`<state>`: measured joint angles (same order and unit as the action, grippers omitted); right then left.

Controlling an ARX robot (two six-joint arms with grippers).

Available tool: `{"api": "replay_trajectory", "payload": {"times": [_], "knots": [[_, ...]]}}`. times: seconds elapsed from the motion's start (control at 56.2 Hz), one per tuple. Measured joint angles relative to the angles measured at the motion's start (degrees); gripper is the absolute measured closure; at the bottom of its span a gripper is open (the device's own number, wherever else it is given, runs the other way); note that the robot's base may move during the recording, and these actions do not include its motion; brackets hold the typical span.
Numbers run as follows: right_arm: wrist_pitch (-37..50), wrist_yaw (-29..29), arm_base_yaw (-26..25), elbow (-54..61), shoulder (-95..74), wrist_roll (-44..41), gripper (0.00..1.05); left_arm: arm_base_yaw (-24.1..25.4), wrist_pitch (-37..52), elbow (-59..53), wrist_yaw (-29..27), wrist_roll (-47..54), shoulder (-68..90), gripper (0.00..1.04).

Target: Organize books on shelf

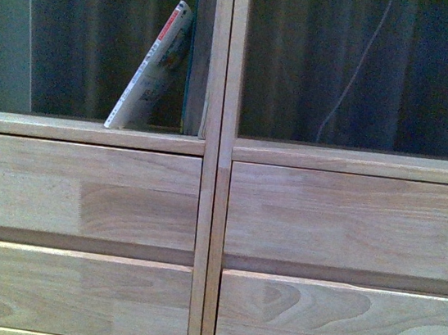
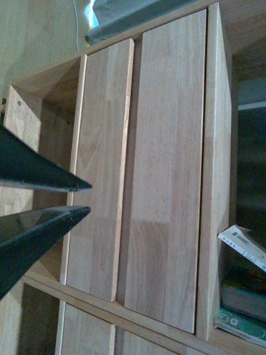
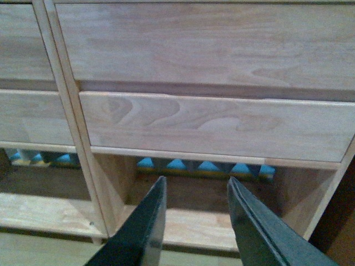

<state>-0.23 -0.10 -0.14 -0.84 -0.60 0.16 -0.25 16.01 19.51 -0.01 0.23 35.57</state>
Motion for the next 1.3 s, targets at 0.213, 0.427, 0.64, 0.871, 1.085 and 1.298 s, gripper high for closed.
{"api": "replay_trajectory", "payload": {"times": [0.213,0.427,0.64,0.871,1.085,1.298], "knots": [[0.1,0.0,0.0,0.0,0.2,0.0,1.02,0.0,1.5,-7.1,0.0,-0.1,-5.2,1.02],[0.1,0.0,0.0,0.0,0.2,0.0,1.02,0.0,1.6,-11.4,0.0,-0.1,-9.8,1.02],[0.1,0.0,0.0,0.0,0.2,0.0,1.02,0.0,-0.3,-14.7,0.0,-0.1,-15.0,1.02],[0.1,0.0,0.0,0.0,0.2,0.0,1.02,0.0,-3.0,-16.5,0.0,-0.1,-19.8,1.02],[0.1,-0.1,0.0,0.0,0.2,0.0,1.02,0.0,-4.1,-18.8,0.0,-0.1,-23.6,1.02],[0.1,-0.1,0.0,0.0,0.2,0.0,0.73,0.0,-13.9,-18.8,0.0,-0.1,-31.5,1.02]]}}
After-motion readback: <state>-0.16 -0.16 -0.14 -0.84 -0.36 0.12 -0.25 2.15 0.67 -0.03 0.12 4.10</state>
